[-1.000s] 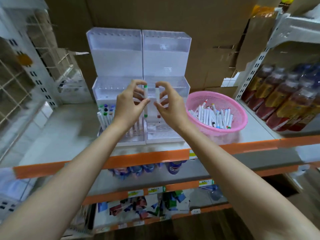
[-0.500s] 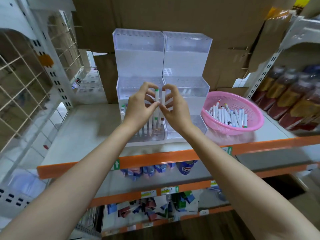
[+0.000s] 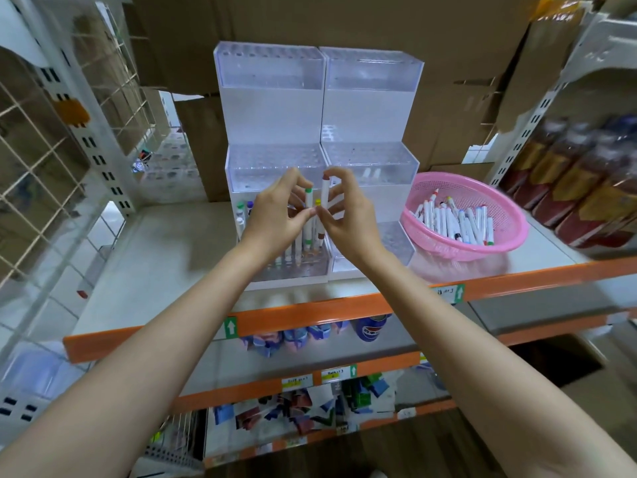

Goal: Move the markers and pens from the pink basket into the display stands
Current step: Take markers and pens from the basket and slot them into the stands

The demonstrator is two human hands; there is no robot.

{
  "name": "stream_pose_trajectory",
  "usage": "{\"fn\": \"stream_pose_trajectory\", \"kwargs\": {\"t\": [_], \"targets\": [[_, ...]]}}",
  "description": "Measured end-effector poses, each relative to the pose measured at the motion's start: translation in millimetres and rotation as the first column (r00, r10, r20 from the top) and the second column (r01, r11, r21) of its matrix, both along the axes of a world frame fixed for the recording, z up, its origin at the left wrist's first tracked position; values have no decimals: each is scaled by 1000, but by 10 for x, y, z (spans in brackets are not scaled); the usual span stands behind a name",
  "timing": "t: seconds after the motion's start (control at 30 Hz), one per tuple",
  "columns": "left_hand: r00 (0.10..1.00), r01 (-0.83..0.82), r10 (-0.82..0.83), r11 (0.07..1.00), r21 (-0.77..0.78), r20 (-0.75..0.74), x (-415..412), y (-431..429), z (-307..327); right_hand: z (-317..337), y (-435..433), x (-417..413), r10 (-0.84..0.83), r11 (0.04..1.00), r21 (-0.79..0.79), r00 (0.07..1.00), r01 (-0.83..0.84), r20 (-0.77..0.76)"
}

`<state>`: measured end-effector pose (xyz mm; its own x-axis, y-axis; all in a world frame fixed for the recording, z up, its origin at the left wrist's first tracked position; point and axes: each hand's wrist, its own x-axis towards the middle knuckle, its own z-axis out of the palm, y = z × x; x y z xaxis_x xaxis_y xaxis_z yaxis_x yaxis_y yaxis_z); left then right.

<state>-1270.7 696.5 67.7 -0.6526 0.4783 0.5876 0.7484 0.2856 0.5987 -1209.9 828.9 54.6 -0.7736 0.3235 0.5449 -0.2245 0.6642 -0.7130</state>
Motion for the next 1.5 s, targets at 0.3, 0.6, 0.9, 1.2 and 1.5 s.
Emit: {"fn": "stream_pose_trajectory", "kwargs": {"t": [0.3, 0.6, 0.9, 1.2, 1.5], "targets": [[998, 33, -37, 997, -68, -52, 22, -10, -9, 22, -25, 24, 18, 999, -48, 1000, -18, -4], [994, 32, -46, 990, -138, -101, 4, 3, 90, 68, -32, 47, -10, 999, -37, 1000, 10, -13], [977, 27, -79, 969, -247, -200, 24, -20, -78, 82, -33, 71, -4, 998, -58, 1000, 5, 21], [961, 9, -77, 968, -249, -264, 33, -36, -70, 45, -30, 50, -20, 999, 40, 999, 19, 45], [973, -12, -46, 969, -247, -224, -5, -37, -104, 53, -42, 63, -26, 999, 46, 998, 24, 50]]}}
